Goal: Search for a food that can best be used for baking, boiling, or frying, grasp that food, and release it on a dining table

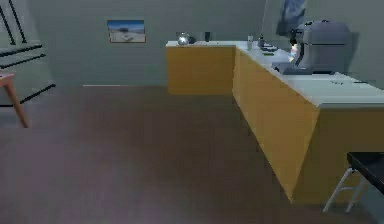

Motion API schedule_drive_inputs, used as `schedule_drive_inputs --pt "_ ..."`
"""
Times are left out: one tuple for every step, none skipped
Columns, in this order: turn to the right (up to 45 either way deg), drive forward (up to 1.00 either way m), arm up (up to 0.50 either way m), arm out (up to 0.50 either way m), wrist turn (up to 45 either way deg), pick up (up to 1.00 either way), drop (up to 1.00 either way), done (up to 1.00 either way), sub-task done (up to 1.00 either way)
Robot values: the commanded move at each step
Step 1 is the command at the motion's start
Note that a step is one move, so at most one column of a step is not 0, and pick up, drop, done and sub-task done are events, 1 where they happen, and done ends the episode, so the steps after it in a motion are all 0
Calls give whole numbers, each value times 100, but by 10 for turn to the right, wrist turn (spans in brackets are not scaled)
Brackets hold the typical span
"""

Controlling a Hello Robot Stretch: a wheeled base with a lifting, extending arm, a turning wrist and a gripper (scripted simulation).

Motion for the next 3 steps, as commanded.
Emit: schedule_drive_inputs --pt "0 100 0 0 0 0 0 0 0" --pt "0 100 0 0 0 0 0 0 0" --pt "-30 0 0 0 0 0 0 0 0"
